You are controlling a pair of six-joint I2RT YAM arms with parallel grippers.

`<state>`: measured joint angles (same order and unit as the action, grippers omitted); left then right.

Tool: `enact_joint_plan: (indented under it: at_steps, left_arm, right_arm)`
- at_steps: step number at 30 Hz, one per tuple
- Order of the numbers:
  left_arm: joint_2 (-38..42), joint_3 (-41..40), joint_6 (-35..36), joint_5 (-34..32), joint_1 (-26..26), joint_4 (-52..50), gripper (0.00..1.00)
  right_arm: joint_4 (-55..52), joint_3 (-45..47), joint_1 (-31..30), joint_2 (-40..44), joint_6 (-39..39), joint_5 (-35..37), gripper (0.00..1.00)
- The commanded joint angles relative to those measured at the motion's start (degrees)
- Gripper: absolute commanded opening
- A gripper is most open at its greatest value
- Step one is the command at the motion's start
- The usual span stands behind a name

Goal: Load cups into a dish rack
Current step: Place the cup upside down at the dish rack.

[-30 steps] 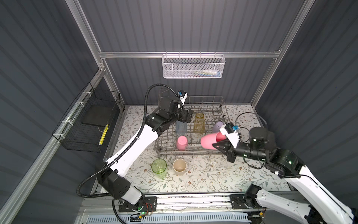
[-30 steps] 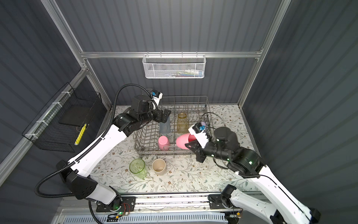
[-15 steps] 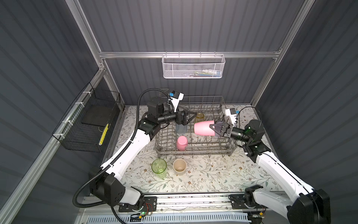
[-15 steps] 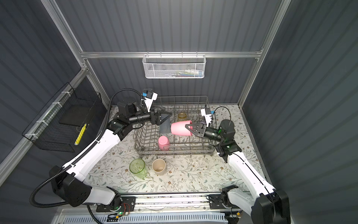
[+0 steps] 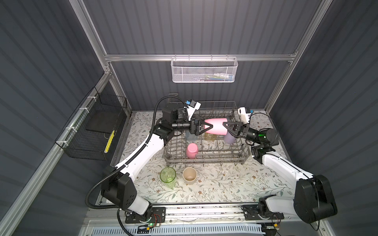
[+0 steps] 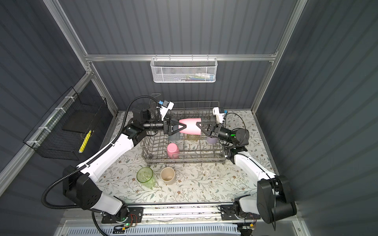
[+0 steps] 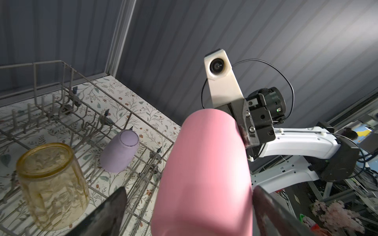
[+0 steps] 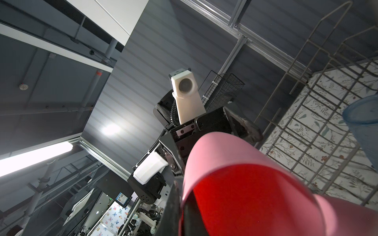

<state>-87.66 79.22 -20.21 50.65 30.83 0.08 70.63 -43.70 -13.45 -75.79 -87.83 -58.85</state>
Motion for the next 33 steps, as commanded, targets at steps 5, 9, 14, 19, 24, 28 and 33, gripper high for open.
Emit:
enact_joint_plan:
  at_steps: [5,9,14,19,24,28,33]
  left_arm:
    - [-1.29,1.10,-0.39,1.97,1.07,1.53,0.90]
    - [-1.64,1.11,-0.95,2.32,1.15,2.29,0.85]
    - [-1.65,1.11,-1.50,2.36,1.25,3.44,0.86]
    - [-1.65,1.16,-1.93,2.52,1.25,4.20,0.86]
    - [-1.99,1.11,-2.34,2.86,1.51,4.59,0.78]
    - [-1.90,1.11,-2.04,3.47,1.73,4.55,0.73]
    - [-1.94,1.13,-1.49,3.59,2.02,4.02,0.66]
  right_arm:
    - [6.55,-0.95,0.09,-0.66,-2.86,-1.30,0.00]
    - [7.40,-0.68,0.09,-1.03,-3.34,-1.21,0.00]
    - [9.15,-0.60,0.08,-1.98,-4.47,-1.67,0.00]
    - [11.73,-0.42,0.01,-3.08,-6.32,-1.69,0.00]
    - [12.57,-0.33,-0.07,-3.49,-6.79,-1.60,0.00]
    - [12.63,-0.50,-0.08,-3.62,-7.09,-1.42,0.00]
    - [13.25,-0.90,-0.27,-4.05,-7.33,-1.56,0.00]
